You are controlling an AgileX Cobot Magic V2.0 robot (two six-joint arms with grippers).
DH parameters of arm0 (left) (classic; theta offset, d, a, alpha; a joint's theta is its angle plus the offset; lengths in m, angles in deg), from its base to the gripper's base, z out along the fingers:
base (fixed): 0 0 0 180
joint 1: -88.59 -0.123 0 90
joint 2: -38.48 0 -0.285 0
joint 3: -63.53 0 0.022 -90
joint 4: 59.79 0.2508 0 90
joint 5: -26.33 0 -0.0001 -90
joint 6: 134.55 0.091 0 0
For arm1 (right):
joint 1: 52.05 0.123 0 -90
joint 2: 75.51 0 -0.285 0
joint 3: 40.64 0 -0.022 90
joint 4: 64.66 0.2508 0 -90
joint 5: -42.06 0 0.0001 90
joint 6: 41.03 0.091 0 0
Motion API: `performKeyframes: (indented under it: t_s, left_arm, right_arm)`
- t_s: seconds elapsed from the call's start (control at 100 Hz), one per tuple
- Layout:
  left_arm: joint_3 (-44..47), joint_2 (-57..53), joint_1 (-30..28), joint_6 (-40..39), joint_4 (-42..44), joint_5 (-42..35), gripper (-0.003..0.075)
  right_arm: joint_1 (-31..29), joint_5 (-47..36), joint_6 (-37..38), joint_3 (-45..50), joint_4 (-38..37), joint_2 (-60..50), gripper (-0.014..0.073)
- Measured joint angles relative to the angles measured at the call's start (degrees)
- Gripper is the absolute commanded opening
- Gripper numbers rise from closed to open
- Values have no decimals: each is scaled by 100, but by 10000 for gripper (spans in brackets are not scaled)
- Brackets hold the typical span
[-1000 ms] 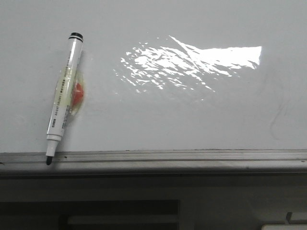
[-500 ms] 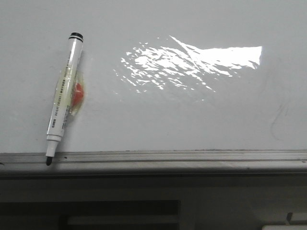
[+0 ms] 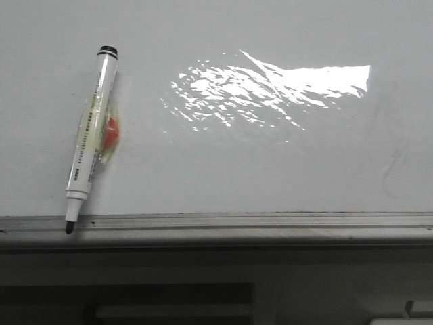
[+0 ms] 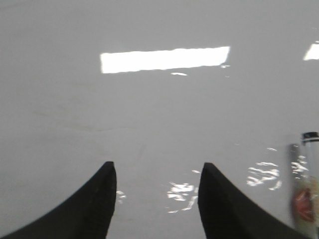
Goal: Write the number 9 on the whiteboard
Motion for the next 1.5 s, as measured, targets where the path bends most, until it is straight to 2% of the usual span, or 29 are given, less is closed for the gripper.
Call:
performKeyframes:
  t_s: [0.19, 0.45, 0.78, 1.1, 1.5]
  left_arm:
    - [0, 489, 1086, 0, -6, -463, 347]
    - [0, 1209, 1937, 0, -287, -880, 347]
    - [0, 2270, 2447, 0, -753, -936, 347]
    - [0, 3161, 2911, 0, -775, -1664, 347]
    - [0, 3825, 3040, 0, -824, -2114, 347]
  right_arm:
    - [295, -112, 0, 0, 0, 0, -61]
    - [1041, -229, -10, 0, 0, 0, -61]
    - [1103, -263, -10, 0, 0, 0, -61]
    - [1103, -263, -10, 0, 0, 0, -61]
    - [1103, -263, -10, 0, 0, 0, -61]
